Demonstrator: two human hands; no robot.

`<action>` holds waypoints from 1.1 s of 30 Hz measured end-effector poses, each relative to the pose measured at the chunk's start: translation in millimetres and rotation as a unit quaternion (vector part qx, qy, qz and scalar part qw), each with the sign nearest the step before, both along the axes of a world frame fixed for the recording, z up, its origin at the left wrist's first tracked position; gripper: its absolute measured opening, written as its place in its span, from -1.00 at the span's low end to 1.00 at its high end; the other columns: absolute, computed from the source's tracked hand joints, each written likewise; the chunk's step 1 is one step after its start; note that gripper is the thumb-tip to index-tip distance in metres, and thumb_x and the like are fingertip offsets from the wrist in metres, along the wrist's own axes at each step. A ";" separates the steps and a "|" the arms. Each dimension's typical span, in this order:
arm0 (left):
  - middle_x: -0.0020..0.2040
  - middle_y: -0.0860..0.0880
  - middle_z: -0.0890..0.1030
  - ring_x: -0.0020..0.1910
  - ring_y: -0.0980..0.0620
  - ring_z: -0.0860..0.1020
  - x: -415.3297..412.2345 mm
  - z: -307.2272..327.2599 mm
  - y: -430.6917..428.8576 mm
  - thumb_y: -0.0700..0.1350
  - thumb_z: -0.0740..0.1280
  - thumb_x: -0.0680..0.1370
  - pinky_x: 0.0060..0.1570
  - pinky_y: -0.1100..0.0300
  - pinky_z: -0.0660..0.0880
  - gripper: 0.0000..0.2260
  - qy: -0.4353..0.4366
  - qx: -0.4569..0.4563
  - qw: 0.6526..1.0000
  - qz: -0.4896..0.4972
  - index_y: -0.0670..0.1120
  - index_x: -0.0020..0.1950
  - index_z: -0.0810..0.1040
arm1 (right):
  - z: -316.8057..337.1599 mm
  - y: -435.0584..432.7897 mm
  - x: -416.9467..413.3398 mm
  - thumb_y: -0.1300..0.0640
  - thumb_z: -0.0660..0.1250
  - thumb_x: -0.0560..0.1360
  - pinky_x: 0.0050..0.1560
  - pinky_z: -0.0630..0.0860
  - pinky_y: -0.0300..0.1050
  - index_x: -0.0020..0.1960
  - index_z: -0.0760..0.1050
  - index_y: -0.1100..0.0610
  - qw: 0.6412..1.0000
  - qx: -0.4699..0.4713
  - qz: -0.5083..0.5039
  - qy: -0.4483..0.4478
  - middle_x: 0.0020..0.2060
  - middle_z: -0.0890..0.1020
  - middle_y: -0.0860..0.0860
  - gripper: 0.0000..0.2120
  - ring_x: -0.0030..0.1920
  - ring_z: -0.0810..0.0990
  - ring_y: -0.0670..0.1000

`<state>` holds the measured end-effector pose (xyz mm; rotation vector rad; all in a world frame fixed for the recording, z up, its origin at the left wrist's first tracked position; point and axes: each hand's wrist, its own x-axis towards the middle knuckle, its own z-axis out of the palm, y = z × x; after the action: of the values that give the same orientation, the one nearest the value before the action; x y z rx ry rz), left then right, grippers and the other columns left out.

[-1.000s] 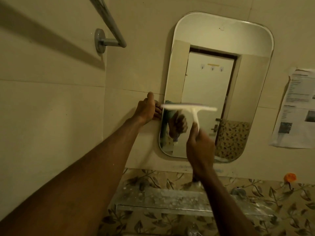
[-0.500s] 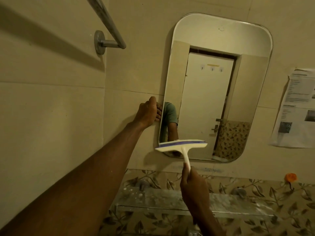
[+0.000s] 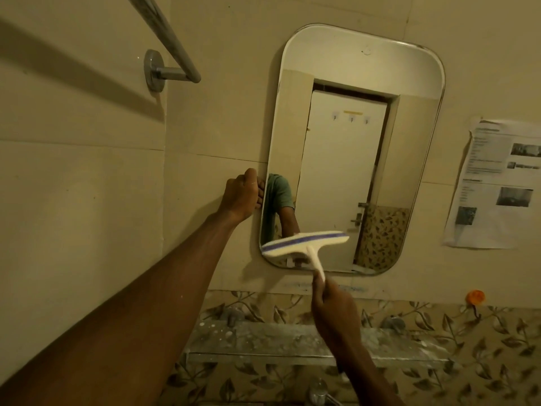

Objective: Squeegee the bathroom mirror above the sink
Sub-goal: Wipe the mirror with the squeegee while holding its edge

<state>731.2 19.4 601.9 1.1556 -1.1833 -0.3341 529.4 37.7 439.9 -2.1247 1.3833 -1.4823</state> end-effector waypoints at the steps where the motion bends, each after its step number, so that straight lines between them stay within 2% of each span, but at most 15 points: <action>1: -0.15 -0.37 0.61 -0.16 -0.31 0.60 -1.0 -0.5 0.0 -0.03 -0.02 0.62 -0.07 -0.15 0.59 -0.53 -0.004 -0.004 1.000 0.006 -0.32 -0.07 0.56 | 15.2 -1.5 -9.4 -0.03 0.08 0.64 -0.59 0.38 -0.22 -0.26 0.43 0.04 0.999 -0.012 0.005 -0.029 -0.50 0.45 -0.02 -0.65 -0.57 0.36 -0.13; 4: -0.22 -0.36 0.58 -0.29 -0.20 0.55 -4.5 -3.4 1.9 -0.01 0.00 0.58 -0.13 -0.18 0.57 -0.58 -0.024 -0.017 0.999 0.026 -0.24 -0.19 0.53 | 79.8 -24.6 -42.0 -0.01 0.04 0.66 -0.53 0.30 -0.19 -0.32 0.36 0.08 0.989 -0.077 -0.052 -0.116 -0.47 0.41 0.03 -0.59 -0.52 0.33 -0.04; 7: -0.22 -0.35 0.59 -0.27 -0.23 0.56 -7.0 -6.2 2.0 0.01 0.00 0.55 -0.12 -0.19 0.57 -0.58 -0.034 -0.016 0.998 0.042 -0.25 -0.19 0.51 | 109.1 -49.2 -66.3 -0.07 -0.01 0.67 -0.43 0.41 -0.14 -0.31 0.39 0.10 0.980 -0.094 -0.085 -0.152 -0.42 0.49 0.09 -0.53 -0.45 0.45 0.06; 9: -0.22 -0.35 0.59 -0.22 -0.29 0.58 -7.6 -6.6 1.3 0.04 -0.01 0.53 -0.10 -0.22 0.57 -0.54 -0.038 -0.014 0.998 0.047 -0.27 -0.16 0.52 | 82.5 -55.8 -66.8 -0.07 -0.01 0.67 -0.45 0.44 -0.11 -0.28 0.41 0.13 0.980 -0.066 -0.103 -0.157 -0.42 0.50 0.10 -0.54 -0.43 0.48 0.10; 11: -0.22 -0.35 0.58 -0.20 -0.30 0.58 -7.9 -6.4 1.1 0.07 -0.02 0.49 -0.10 -0.23 0.56 -0.53 -0.041 -0.017 0.998 0.053 -0.27 -0.17 0.52 | 37.9 -46.4 -58.2 -0.03 0.01 0.66 -0.49 0.32 -0.18 -0.30 0.39 0.15 0.981 -0.035 -0.099 -0.166 -0.47 0.44 0.07 -0.54 -0.48 0.41 0.07; 14: -0.20 -0.32 0.59 -0.15 -0.30 0.56 -9.8 -8.2 0.8 0.10 -0.04 0.46 -0.07 -0.25 0.55 -0.55 -0.049 -0.019 0.996 0.067 -0.16 -0.24 0.51 | -2.9 -23.0 -53.5 0.00 0.03 0.65 -0.50 0.25 -0.16 -0.37 0.35 0.14 0.989 -0.006 -0.065 -0.133 -0.51 0.41 0.05 -0.54 -0.51 0.36 0.01; 17: -0.21 -0.32 0.59 -0.20 -0.27 0.57 -12.9 -7.0 5.0 0.09 -0.03 0.48 -0.09 -0.23 0.56 -0.60 -0.038 -0.016 0.996 0.074 -0.10 -0.30 0.47 | 13.7 -22.0 -68.7 -0.02 0.05 0.65 -0.46 0.27 -0.13 -0.38 0.35 0.15 0.993 -0.014 -0.056 -0.106 -0.51 0.39 0.06 -0.52 -0.50 0.34 0.03; 20: -0.24 -0.31 0.57 -0.24 -0.23 0.56 -15.7 -5.2 7.8 0.02 -0.02 0.55 -0.10 -0.24 0.56 -0.62 -0.028 -0.015 0.997 0.073 -0.08 -0.31 0.46 | 57.5 -42.4 -93.6 -0.11 0.04 0.65 -0.52 0.47 0.00 -0.27 0.46 0.20 0.984 -0.049 -0.074 -0.157 -0.43 0.52 0.14 -0.50 -0.51 0.46 0.16; 23: -0.20 -0.30 0.58 -0.14 -0.28 0.56 -17.0 -5.3 8.4 0.07 -0.04 0.53 -0.06 -0.25 0.55 -0.62 -0.026 -0.014 0.997 0.075 -0.04 -0.31 0.45 | 80.8 -62.5 -107.5 -0.20 0.01 0.63 -0.55 0.52 -0.08 -0.22 0.49 0.23 0.974 -0.045 -0.095 -0.200 -0.38 0.57 0.14 -0.43 -0.50 0.54 0.14; 25: -0.18 -0.30 0.58 -0.11 -0.31 0.55 -16.5 -5.9 7.2 0.13 -0.05 0.47 -0.05 -0.25 0.54 -0.61 -0.028 -0.012 0.997 0.078 -0.03 -0.32 0.45 | 62.9 -63.3 -102.0 -0.17 0.01 0.64 -0.54 0.53 -0.05 -0.25 0.47 0.20 0.973 -0.026 -0.104 -0.206 -0.41 0.55 0.14 -0.46 -0.51 0.51 0.12; 27: -0.17 -0.29 0.59 -0.08 -0.32 0.55 -14.1 -6.5 4.1 0.19 -0.06 0.41 -0.02 -0.27 0.53 -0.59 -0.029 -0.005 0.997 0.077 -0.02 -0.31 0.45 | 24.8 -58.3 -89.4 -0.14 0.01 0.64 -0.47 0.53 0.09 -0.31 0.41 0.16 0.969 0.013 -0.110 -0.223 -0.47 0.49 0.12 -0.48 -0.52 0.46 0.10; 29: -0.16 -0.27 0.59 -0.05 -0.33 0.54 -13.9 -7.0 3.4 0.22 -0.08 0.38 0.01 -0.28 0.52 -0.58 -0.031 -0.002 0.996 0.079 0.01 -0.30 0.45 | -6.6 -49.0 -78.3 -0.13 0.02 0.64 -0.46 0.50 0.15 -0.37 0.35 0.15 0.968 0.050 -0.105 -0.224 -0.51 0.41 0.11 -0.48 -0.52 0.41 0.09; 33: -0.15 -0.29 0.60 -0.09 -0.31 0.56 -15.4 -7.2 3.1 0.21 -0.09 0.40 -0.03 -0.23 0.55 -0.52 -0.017 -0.003 0.996 0.082 -0.06 -0.25 0.48 | 3.7 -33.1 -73.4 -0.10 0.03 0.65 -0.42 0.53 0.21 -0.37 0.37 0.15 0.974 0.051 -0.080 -0.206 -0.49 0.43 0.14 -0.48 -0.48 0.45 0.14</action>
<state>715.8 22.5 594.7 1.2487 -1.1097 -0.1869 456.0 4.6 443.6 -1.5555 1.4553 -1.7444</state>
